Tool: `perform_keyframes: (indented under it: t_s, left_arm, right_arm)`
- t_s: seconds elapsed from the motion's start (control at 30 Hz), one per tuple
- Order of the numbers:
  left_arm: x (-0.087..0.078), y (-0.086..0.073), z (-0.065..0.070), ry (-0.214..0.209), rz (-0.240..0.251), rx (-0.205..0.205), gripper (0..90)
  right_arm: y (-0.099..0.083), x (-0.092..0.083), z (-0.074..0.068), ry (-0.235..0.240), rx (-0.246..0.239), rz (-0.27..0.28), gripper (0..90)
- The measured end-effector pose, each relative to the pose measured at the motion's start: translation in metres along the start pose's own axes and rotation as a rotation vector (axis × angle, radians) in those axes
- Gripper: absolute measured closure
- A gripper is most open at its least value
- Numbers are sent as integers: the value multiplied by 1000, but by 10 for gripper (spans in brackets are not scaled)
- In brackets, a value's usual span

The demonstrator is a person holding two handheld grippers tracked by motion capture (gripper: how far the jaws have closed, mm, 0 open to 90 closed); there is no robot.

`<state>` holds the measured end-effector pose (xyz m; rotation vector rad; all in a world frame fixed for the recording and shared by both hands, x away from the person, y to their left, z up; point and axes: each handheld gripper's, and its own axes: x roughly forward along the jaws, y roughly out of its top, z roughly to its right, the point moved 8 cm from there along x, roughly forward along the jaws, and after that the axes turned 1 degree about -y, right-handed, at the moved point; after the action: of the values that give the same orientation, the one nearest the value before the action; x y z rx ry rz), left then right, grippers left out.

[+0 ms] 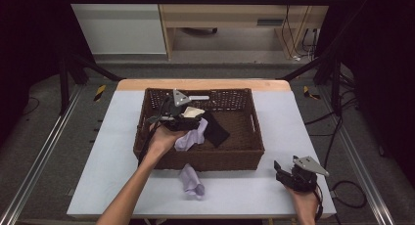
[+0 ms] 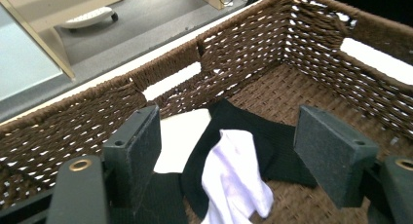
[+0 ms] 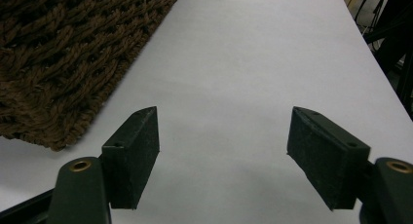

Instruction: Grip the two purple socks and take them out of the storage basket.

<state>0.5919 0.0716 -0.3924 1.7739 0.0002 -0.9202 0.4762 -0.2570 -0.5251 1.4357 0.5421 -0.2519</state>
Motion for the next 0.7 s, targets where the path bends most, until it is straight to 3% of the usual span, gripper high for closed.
perform_keyframes:
  t_s: [0.37,0.6,0.7]
  left_arm:
    - [45,-24,-7,-26,-114,-54,308]
    - [53,-39,-4,-55,-199,-54,377]
    - [56,-44,-4,-75,-232,-77,436]
  right_arm:
    - [0,0,0,7,-3,-2,343]
    - [-1,1,-2,13,-16,-11,361]
    - [-1,1,-2,15,-10,-11,355]
